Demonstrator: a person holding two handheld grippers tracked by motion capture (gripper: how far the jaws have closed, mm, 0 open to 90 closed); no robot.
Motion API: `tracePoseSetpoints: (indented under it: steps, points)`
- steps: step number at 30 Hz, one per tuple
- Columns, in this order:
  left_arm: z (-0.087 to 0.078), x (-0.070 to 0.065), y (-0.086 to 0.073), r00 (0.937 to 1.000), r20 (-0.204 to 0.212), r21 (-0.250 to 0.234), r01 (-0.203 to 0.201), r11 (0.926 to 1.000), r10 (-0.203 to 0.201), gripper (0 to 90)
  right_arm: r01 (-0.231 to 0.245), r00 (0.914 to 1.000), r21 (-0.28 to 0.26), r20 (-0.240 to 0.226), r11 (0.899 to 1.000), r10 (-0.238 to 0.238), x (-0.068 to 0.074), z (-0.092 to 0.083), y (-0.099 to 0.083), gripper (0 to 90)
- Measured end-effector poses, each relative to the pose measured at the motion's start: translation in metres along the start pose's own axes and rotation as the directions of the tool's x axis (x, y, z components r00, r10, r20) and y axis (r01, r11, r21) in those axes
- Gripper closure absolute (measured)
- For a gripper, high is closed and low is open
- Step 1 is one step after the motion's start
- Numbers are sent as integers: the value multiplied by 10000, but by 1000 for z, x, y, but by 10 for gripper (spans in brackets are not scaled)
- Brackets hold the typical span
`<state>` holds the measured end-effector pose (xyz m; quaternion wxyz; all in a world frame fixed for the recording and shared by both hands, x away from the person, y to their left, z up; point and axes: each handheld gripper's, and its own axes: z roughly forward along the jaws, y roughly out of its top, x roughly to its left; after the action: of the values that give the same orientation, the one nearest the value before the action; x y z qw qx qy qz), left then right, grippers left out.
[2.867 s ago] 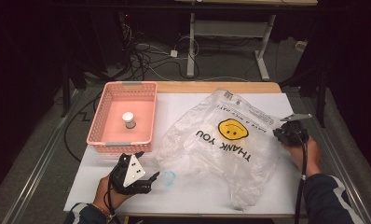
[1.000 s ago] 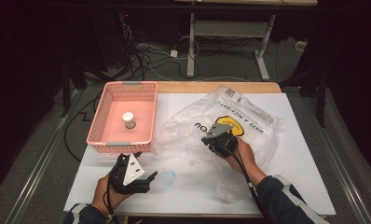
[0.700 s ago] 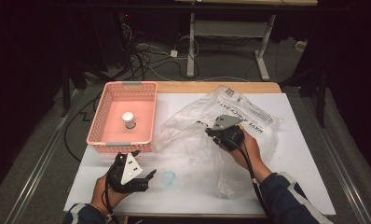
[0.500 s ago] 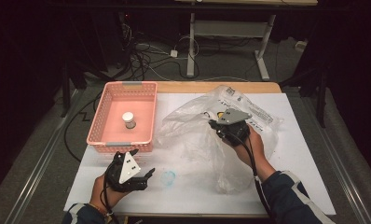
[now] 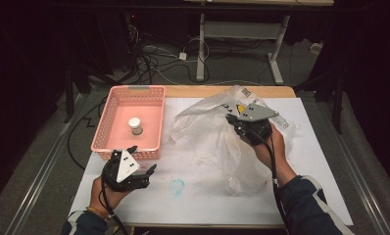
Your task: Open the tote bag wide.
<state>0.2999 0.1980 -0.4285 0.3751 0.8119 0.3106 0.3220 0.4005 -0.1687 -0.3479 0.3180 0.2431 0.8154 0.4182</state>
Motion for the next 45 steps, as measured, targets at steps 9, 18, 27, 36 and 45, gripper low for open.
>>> tracePoseSetpoints:
  steps: [9,18,27,36,45]
  points:
    - [-3,12,6,9997,-251,-194,39,9998,-44,175,-232,9997,-323,57,9992,234,-16,-16,9,900]
    - [-2,29,14,9988,-380,-79,313,9995,-315,174,-201,9988,-973,426,9951,244,-22,-33,21,900]
    - [21,58,33,9975,-586,279,424,9987,-407,175,-220,9994,-753,242,9969,239,-17,-22,15,900]
    - [65,110,49,9915,-755,2081,1195,9708,-1059,176,-98,9999,-679,-100,9976,91,-13,-17,12,890]
    - [116,134,47,9903,-547,4213,1389,8962,-1278,207,68,9995,-606,-307,9981,-87,-9,-11,7,890]
